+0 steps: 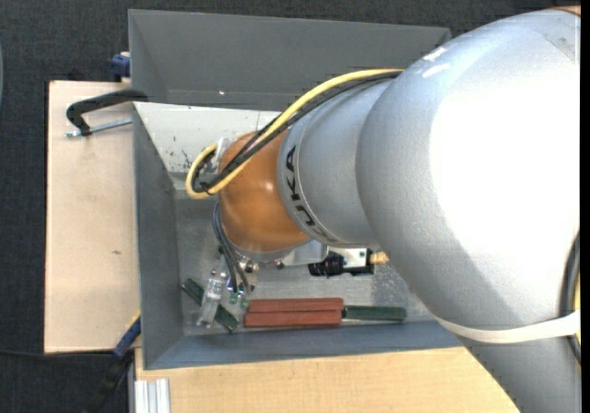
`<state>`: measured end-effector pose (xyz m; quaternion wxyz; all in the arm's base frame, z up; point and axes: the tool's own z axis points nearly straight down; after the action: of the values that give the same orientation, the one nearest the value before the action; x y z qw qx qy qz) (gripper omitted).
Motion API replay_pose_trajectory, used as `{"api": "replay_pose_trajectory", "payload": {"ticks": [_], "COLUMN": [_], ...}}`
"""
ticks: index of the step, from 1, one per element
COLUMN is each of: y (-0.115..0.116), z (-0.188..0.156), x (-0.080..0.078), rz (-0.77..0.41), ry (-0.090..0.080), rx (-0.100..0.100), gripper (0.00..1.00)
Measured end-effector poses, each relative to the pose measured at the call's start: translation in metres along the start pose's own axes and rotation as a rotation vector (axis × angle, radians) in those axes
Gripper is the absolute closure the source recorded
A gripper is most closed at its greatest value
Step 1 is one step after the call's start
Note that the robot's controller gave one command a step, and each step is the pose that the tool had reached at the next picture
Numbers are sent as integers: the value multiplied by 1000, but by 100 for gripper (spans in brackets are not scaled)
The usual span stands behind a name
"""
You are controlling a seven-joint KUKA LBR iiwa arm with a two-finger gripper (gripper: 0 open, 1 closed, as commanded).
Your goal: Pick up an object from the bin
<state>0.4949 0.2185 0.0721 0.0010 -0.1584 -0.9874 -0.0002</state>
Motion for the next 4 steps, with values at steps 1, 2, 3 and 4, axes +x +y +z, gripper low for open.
{"api": "replay_pose_trajectory", "payload": {"ticks": [1,2,3,4], "y": [7,7,7,6], "z": [1,2,0,-11], "x": [4,4,5,6], "rz": [-213,-213,-213,-213], "ry": [-4,-3,-2,2], "rx": [-2,-2,-1,2], "gripper": [100,100,100,100]}}
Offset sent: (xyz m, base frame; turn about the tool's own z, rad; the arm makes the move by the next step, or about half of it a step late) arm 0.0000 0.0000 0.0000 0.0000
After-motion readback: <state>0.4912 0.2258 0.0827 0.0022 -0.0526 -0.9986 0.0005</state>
